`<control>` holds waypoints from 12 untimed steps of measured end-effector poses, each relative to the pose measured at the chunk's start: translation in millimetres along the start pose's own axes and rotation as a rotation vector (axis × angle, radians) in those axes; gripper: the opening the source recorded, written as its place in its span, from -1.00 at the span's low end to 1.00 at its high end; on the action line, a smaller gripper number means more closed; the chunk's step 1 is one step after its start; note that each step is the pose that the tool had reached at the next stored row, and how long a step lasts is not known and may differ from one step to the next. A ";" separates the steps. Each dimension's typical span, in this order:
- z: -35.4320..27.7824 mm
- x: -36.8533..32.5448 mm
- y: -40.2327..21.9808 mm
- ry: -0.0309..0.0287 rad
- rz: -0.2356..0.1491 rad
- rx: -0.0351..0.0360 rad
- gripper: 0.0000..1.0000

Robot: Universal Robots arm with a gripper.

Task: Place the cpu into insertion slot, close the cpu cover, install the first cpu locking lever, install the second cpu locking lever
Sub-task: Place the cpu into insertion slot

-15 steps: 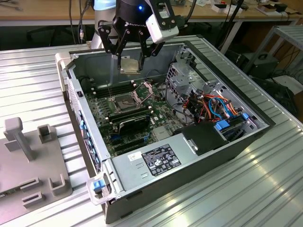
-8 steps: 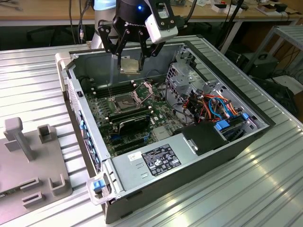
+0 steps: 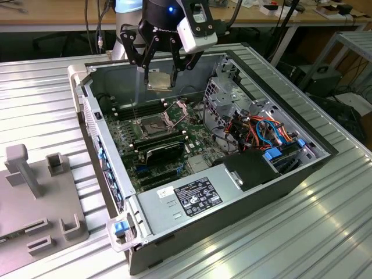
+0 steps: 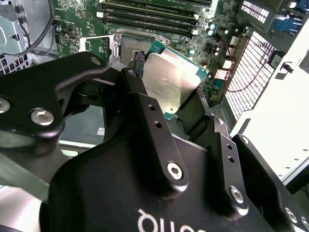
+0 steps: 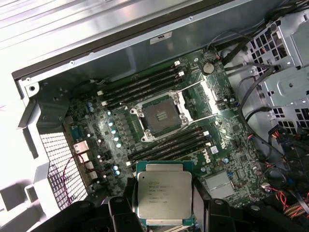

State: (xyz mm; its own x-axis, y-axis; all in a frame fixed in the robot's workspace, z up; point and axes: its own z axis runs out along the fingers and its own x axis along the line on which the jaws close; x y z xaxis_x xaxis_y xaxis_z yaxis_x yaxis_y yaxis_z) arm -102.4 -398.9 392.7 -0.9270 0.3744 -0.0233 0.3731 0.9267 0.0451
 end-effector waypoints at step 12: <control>0.0 0.0 0.0 -0.0016 0.037 0.0009 0.10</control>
State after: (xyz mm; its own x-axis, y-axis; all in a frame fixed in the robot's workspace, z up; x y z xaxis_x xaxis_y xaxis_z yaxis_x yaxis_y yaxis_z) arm -102.4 -398.9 392.8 -0.9125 0.4084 -0.0233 0.4072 0.9122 0.0450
